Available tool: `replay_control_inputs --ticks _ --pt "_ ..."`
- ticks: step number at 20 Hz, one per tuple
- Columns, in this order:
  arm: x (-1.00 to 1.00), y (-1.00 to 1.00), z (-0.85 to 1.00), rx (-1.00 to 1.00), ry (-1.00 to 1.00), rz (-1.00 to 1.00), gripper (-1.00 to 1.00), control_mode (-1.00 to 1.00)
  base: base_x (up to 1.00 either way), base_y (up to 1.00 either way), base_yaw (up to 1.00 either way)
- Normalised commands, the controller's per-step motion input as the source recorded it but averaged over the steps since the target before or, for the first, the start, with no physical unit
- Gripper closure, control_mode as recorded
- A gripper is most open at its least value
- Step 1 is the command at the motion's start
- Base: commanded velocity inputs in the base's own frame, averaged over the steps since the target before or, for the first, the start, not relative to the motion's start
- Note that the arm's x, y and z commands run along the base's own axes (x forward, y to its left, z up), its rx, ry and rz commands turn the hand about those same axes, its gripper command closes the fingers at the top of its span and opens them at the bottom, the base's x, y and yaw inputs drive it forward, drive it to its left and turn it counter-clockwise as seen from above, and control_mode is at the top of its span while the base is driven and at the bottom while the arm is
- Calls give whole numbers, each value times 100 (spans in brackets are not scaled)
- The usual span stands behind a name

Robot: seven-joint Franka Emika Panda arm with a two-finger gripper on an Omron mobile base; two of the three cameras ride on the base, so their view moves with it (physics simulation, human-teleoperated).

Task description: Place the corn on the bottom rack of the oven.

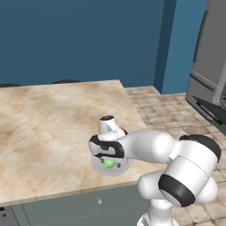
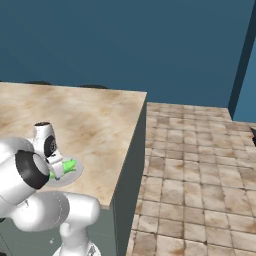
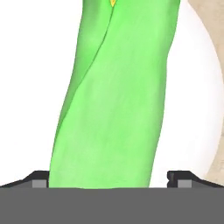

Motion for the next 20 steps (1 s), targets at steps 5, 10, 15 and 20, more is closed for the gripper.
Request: replay_control_inputs --ticks 5,10,15,20 --pt "0 0 -4 0 0 0 -100 -100 0 0 0" --pt "1 0 0 0 -1 0 100 -100 0 0 0" --pt "-4 0 0 0 0 0 100 -100 0 0 0" --pt "-25 -72 60 -1 -11 0 100 -100 0 0 0"
